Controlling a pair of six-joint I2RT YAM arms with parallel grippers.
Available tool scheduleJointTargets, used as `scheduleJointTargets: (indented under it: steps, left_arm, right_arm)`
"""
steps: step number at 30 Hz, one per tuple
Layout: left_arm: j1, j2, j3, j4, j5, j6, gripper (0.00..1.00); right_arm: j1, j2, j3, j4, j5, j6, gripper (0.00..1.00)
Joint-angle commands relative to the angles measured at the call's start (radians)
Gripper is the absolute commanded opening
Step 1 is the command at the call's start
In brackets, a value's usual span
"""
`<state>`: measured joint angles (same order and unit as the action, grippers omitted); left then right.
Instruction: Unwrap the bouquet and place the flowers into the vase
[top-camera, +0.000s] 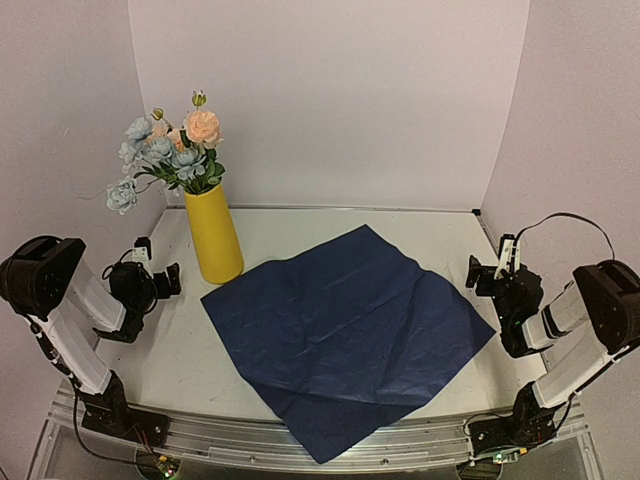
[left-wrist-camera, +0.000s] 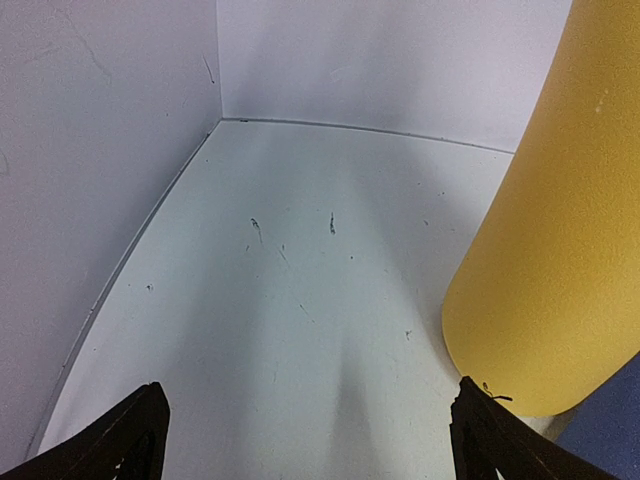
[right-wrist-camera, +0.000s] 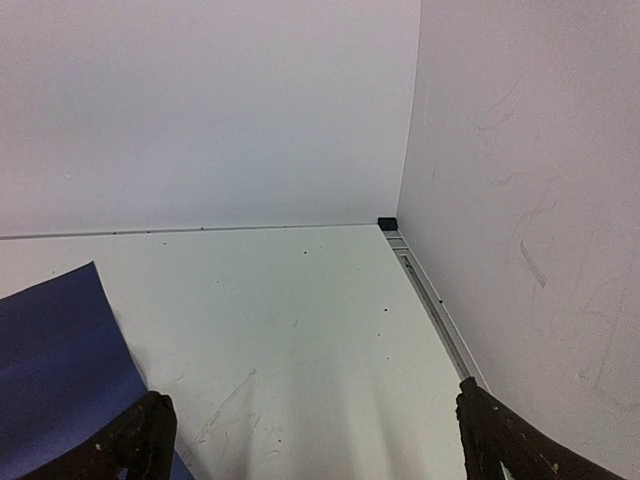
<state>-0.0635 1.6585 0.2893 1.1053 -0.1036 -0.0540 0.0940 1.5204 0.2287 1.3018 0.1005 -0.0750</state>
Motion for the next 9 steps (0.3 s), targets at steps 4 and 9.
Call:
scheduleJointTargets:
  steps: [4,9]
  left_arm:
    - [0.004,0.003,0.031,0.042,0.022,0.016,0.99]
    - [0.004,-0.001,0.028,0.035,0.024,0.017,0.99]
  right_arm:
    - [-0.004,0.001,0.024,0.187,0.011,0.005,0.98]
    - [-0.003,0.001,0.024,0.185,0.011,0.006,0.98]
